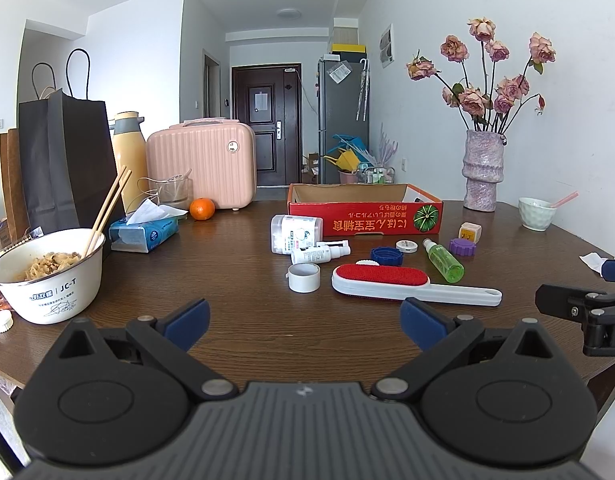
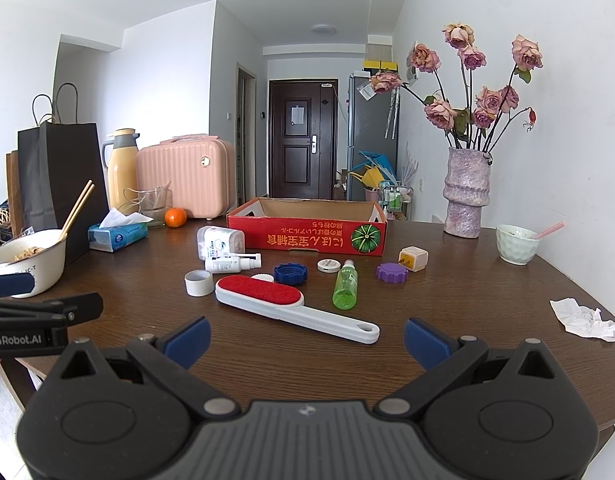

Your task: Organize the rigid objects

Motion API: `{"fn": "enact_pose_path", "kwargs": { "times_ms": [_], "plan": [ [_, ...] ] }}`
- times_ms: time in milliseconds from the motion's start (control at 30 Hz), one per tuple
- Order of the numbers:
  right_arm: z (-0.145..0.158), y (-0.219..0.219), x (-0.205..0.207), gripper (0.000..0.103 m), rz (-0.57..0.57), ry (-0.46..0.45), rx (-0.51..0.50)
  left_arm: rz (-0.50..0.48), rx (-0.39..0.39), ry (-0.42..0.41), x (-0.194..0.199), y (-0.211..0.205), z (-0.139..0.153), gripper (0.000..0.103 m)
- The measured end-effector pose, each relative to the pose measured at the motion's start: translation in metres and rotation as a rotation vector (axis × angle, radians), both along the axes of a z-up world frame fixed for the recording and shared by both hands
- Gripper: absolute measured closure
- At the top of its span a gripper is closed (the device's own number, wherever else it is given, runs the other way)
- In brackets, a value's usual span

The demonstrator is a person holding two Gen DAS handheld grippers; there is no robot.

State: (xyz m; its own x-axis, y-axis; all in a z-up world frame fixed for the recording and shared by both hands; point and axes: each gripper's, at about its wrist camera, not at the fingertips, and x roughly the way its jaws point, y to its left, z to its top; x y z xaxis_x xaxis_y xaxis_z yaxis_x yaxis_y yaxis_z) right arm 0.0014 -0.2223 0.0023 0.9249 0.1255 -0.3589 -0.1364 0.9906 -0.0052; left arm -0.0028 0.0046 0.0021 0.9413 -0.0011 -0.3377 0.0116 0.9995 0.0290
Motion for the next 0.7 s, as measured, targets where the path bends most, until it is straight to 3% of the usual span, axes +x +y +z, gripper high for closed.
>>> {"fn": "enact_pose_path", "kwargs": {
  "times_ms": [700],
  "plan": [
    [0.0028,0.0053,-0.0049,0.0,0.002,0.001,-0.006,0.003,0.0,0.001,0.0004,-0.0009,0.0024,0.0]
  ]
}}
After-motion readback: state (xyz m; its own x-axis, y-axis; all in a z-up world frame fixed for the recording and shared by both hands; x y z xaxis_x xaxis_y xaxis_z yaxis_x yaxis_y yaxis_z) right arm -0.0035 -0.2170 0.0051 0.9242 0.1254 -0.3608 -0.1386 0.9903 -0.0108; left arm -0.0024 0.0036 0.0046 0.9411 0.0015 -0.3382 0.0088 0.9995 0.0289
